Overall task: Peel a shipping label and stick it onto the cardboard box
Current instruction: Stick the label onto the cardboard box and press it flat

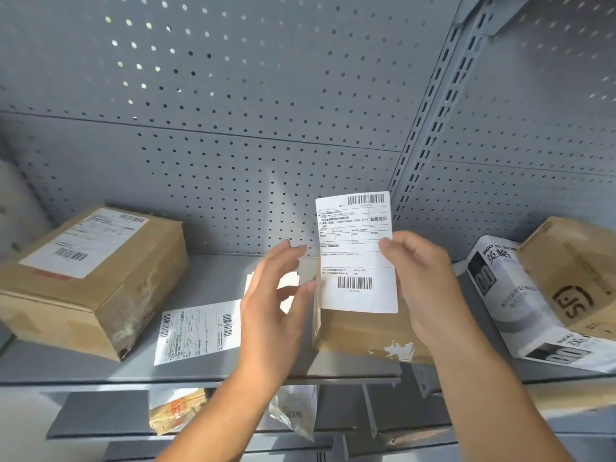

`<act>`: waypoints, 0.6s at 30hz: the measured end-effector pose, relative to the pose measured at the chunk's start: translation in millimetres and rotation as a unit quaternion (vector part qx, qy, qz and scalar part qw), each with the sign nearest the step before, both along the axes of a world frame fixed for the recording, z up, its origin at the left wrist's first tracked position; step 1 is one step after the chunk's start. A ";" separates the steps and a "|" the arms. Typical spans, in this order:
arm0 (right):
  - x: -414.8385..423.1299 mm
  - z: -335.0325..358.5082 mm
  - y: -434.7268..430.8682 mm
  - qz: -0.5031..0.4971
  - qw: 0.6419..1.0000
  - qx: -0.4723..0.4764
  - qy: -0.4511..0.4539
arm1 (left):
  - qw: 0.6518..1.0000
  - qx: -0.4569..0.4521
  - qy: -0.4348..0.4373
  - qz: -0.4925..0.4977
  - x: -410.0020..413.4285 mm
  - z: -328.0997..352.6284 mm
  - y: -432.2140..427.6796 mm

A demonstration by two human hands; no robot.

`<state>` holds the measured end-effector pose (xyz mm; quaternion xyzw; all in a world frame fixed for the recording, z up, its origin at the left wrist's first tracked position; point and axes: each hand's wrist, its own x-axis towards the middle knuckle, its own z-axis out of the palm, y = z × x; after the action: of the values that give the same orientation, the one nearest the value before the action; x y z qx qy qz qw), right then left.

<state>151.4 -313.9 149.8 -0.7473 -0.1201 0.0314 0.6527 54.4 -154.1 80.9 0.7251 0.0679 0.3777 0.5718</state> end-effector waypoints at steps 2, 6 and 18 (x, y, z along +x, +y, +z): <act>0.3 -5.4 -6.0 -0.013 1.000 0.020 0.006 | 0.997 -0.050 0.037 -0.042 3.7 1.3 -1.7; 2.2 -14.7 -20.5 -0.022 0.998 0.060 0.027 | 0.985 -0.101 0.067 -0.119 13.4 5.9 -13.6; 16.0 -31.2 -57.9 -0.038 0.997 0.066 0.025 | 0.975 -0.191 0.032 -0.108 37.1 5.4 -43.7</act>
<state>167.4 -371.8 118.7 -0.7059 -0.0771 0.0173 0.7039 91.5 -197.8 86.3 0.6171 0.0785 0.2700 0.7349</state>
